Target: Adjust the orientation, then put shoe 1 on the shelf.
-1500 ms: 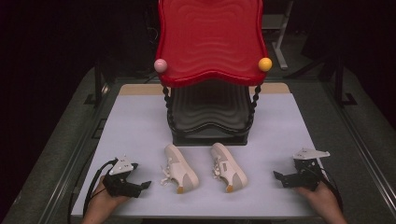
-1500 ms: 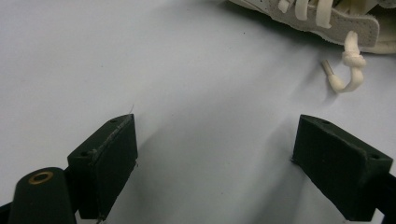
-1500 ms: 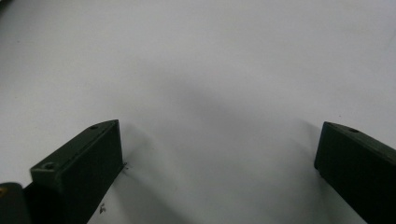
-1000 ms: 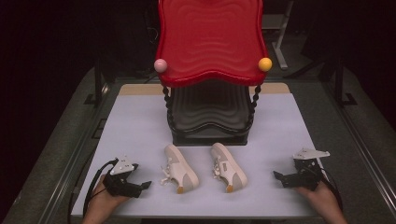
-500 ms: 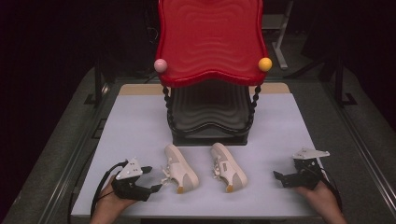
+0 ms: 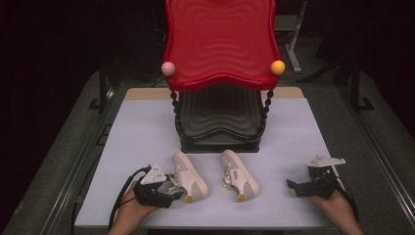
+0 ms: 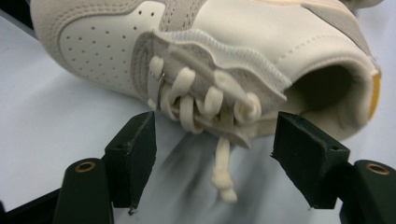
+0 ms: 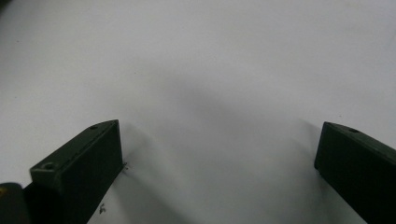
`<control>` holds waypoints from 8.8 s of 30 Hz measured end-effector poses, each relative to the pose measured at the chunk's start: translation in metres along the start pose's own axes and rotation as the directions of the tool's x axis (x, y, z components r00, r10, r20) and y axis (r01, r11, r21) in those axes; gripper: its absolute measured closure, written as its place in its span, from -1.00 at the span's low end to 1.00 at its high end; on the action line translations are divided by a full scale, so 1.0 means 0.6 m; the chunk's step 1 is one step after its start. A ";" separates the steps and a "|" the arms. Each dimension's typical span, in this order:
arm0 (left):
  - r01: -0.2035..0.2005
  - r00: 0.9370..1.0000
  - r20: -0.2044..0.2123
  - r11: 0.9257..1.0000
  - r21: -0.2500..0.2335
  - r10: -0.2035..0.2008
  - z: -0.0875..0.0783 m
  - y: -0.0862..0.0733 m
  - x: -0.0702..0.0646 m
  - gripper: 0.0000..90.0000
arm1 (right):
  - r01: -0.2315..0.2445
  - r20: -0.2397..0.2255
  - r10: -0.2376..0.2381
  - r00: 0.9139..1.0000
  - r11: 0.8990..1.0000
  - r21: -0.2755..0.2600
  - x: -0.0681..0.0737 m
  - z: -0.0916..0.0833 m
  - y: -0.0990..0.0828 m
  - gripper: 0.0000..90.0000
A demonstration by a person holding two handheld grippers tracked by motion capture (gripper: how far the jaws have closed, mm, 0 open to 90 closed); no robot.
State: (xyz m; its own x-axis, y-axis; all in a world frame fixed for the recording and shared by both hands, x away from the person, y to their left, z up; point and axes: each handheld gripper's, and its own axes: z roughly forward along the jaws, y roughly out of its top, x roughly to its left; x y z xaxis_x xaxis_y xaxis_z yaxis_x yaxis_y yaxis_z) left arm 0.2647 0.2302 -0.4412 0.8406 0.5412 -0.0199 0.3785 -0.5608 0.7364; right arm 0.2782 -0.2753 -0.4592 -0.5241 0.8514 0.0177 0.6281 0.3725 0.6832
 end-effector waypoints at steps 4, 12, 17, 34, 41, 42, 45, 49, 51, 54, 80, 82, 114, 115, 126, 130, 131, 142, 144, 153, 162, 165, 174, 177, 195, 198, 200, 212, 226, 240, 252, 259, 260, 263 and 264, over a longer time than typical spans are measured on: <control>0.016 1.000 -0.016 1.000 0.004 -0.015 0.001 0.001 0.003 -0.21 | 0.000 0.000 0.000 1.000 1.000 0.000 0.000 0.000 0.000 -1.00; 0.095 0.994 0.043 0.995 0.029 -0.097 -0.003 0.002 0.008 0.20 | -0.001 -0.001 0.001 1.000 1.000 0.000 0.000 0.000 0.000 -1.00; 0.121 0.991 0.048 0.992 0.039 -0.123 -0.006 0.003 0.007 0.59 | -0.002 -0.001 0.002 1.000 1.000 0.000 0.000 0.000 0.000 -1.00; 0.152 0.987 0.038 0.988 0.041 -0.153 -0.030 0.003 0.011 0.85 | -0.002 -0.001 0.002 1.000 1.000 -0.001 0.000 0.000 0.000 -1.00; 0.172 0.984 0.032 0.984 0.040 -0.174 -0.056 -0.015 0.017 0.86 | -0.002 -0.001 0.002 1.000 1.000 -0.002 0.000 0.000 0.000 -1.00; 0.174 0.984 0.033 0.984 0.046 -0.176 -0.061 -0.020 0.020 0.86 | -0.002 -0.001 0.002 1.000 1.000 -0.002 0.000 0.000 0.000 -1.00; 0.191 0.981 0.034 0.980 0.048 -0.193 -0.086 -0.041 0.025 0.86 | -0.004 -0.001 0.004 1.000 1.000 0.000 0.000 0.000 0.000 -1.00; 0.204 0.978 0.036 0.978 0.037 -0.205 -0.103 -0.056 0.025 0.85 | -0.002 -0.001 0.002 1.000 1.000 0.000 0.000 0.000 0.000 -1.00; 0.204 0.978 0.041 0.979 0.030 -0.205 -0.104 -0.056 0.026 0.85 | -0.003 -0.002 0.003 1.000 1.000 0.001 0.000 0.000 0.000 -1.00; 0.206 0.977 0.057 0.978 0.001 -0.206 -0.105 -0.048 0.027 0.85 | -0.003 -0.002 0.003 1.000 1.000 0.001 0.000 0.000 0.000 -1.00; 0.207 0.967 0.164 0.976 -0.060 -0.195 -0.053 0.039 0.033 0.87 | -0.002 -0.001 0.002 1.000 1.000 0.000 0.000 0.000 0.000 -1.00; 0.202 0.967 0.172 0.977 -0.062 -0.189 -0.049 0.042 0.033 0.86 | -0.002 -0.001 0.002 1.000 1.000 0.000 0.000 0.000 0.000 -1.00; 0.039 0.958 0.284 0.999 -0.030 -0.029 -0.014 0.077 -0.020 0.32 | -0.002 -0.001 0.002 1.000 1.000 -0.002 0.000 0.000 0.000 -1.00; 0.035 0.958 0.285 0.999 -0.022 -0.027 -0.011 0.075 -0.021 0.32 | -0.002 -0.001 0.002 1.000 1.000 -0.002 0.000 0.000 0.000 -1.00; 0.006 0.959 0.283 1.000 0.009 -0.008 -0.001 0.068 -0.027 0.53 | -0.002 -0.001 0.002 1.000 1.000 -0.001 0.000 0.000 0.000 -1.00; -0.004 0.957 0.291 1.000 0.015 -0.001 -0.002 0.070 -0.026 0.59 | -0.001 -0.001 0.001 1.000 1.000 -0.001 0.000 0.000 0.000 -1.00; -0.003 0.956 0.295 1.000 0.016 -0.002 -0.001 0.070 -0.026 0.60 | -0.002 -0.001 0.002 1.000 1.000 -0.001 0.000 0.000 0.000 -1.00; -0.042 0.957 0.287 0.999 0.024 0.033 -0.003 0.079 -0.032 0.70 | -0.002 -0.002 0.002 1.000 1.000 -0.001 0.000 0.000 0.000 -1.00; -0.041 0.956 0.291 0.999 0.025 0.031 -0.006 0.082 -0.032 0.70 | -0.002 -0.001 0.002 1.000 1.000 -0.001 0.000 0.000 0.000 -1.00; -0.049 0.953 0.301 0.999 0.010 0.044 -0.014 0.097 -0.036 0.71 | -0.003 -0.001 0.003 1.000 1.000 0.000 0.000 0.000 0.000 -1.00; -0.066 0.941 0.330 0.997 -0.048 0.079 -0.024 0.134 -0.049 0.71 | -0.003 -0.001 0.003 1.000 1.000 -0.001 0.000 0.000 0.000 -1.00; -0.077 0.937 0.337 0.996 -0.055 0.091 -0.022 0.143 -0.053 0.71 | -0.004 -0.002 0.004 1.000 1.000 -0.002 0.000 0.000 0.000 -1.00; -0.114 0.923 0.360 0.990 -0.084 0.137 -0.017 0.180 -0.069 0.71 | -0.003 -0.002 0.003 1.000 1.000 -0.003 0.000 0.000 0.000 -1.00; -0.120 0.921 0.362 0.988 -0.093 0.146 -0.014 0.190 -0.072 0.71 | -0.004 -0.002 0.004 1.000 1.000 -0.002 0.000 0.000 0.000 -1.00; -0.235 0.891 0.373 0.966 -0.108 0.259 0.014 0.285 -0.082 0.71 | -0.003 -0.002 0.003 1.000 1.000 -0.003 0.000 0.000 0.000 -1.00; -0.249 0.890 0.365 0.961 -0.118 0.275 0.012 0.301 -0.078 0.71 | -0.003 -0.002 0.003 1.000 1.000 -0.004 0.000 0.000 0.000 -1.00; -0.257 0.889 0.360 0.959 -0.118 0.282 0.012 0.306 -0.076 0.71 | -0.003 -0.003 0.003 1.000 1.000 -0.004 0.000 0.000 0.000 -1.00; -0.321 0.894 0.292 0.940 -0.115 0.341 0.024 0.355 -0.020 0.71 | -0.004 -0.002 0.004 1.000 1.000 -0.004 0.000 0.000 0.000 -1.00; -0.390 0.894 0.201 0.916 -0.091 0.400 0.048 0.385 0.036 0.71 | -0.004 -0.002 0.004 1.000 1.000 -0.005 0.000 0.000 0.000 -1.00; -0.423 0.889 0.167 0.904 -0.061 0.427 0.068 0.376 0.050 0.71 | -0.003 -0.002 0.003 1.000 1.000 -0.005 0.000 0.000 0.000 -1.00; -0.358 0.911 0.181 0.928 -0.101 0.371 0.065 0.365 0.056 0.48 | -0.006 -0.003 0.006 1.000 0.999 0.034 -0.002 -0.004 0.008 -0.86; -0.314 0.934 0.134 0.939 -0.142 0.332 0.036 0.370 0.031 0.43 | -0.006 -0.011 0.006 1.000 0.999 0.033 -0.001 -0.010 0.008 -0.70; -0.313 0.935 0.124 0.938 -0.153 0.332 0.027 0.369 0.020 0.45 | -0.004 -0.012 0.004 1.000 1.000 0.020 -0.001 -0.010 0.005 -0.71; -0.305 0.935 0.130 0.936 -0.177 0.329 0.016 0.365 0.009 0.54 | 0.000 -0.011 0.000 1.000 1.000 -0.012 -0.002 -0.010 -0.002 -0.71; -0.294 0.937 0.141 0.938 -0.183 0.321 0.016 0.363 0.006 0.61 | -0.005 -0.012 0.005 1.000 1.000 -0.020 -0.001 -0.011 -0.004 -0.71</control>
State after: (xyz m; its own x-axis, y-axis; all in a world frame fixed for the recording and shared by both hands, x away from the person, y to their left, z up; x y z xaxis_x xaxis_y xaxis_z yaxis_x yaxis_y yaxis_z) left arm 0.3536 0.1042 -0.2874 0.9633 0.2389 0.1224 0.0372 -0.5705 0.8205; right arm 0.2735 -0.2789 -0.4561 -0.5278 0.8489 0.0296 0.6194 0.3608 0.6973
